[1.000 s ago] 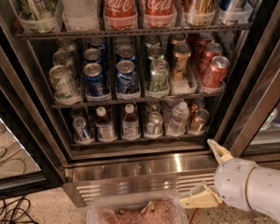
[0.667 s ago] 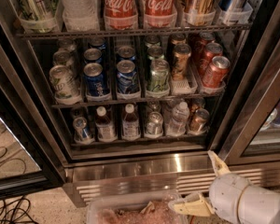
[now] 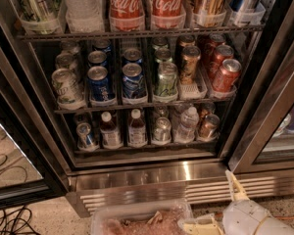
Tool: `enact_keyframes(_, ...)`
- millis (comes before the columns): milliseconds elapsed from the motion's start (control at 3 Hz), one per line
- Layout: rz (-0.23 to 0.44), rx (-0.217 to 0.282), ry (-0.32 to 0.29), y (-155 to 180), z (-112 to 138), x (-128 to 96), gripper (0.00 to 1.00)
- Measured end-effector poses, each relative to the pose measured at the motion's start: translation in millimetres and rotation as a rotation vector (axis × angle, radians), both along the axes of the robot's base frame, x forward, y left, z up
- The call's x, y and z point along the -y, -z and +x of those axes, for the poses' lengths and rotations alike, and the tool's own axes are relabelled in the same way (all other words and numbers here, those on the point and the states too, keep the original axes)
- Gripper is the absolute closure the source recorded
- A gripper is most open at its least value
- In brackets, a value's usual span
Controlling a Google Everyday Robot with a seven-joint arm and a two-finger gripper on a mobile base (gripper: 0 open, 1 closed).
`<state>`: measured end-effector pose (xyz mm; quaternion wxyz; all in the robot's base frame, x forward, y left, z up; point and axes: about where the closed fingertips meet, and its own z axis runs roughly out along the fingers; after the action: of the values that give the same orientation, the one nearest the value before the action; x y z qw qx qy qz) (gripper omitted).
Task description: Pick 7up can from bottom shelf of fridge
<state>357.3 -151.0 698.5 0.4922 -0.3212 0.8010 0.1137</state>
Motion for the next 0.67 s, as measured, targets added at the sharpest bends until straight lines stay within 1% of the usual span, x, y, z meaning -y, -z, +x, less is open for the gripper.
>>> enact_keyframes(333,0.007,0.004,0.016,5,3,-3,0.00)
enact_keyframes(667,0.040,0.031,0.075,21,9,-7,0.00)
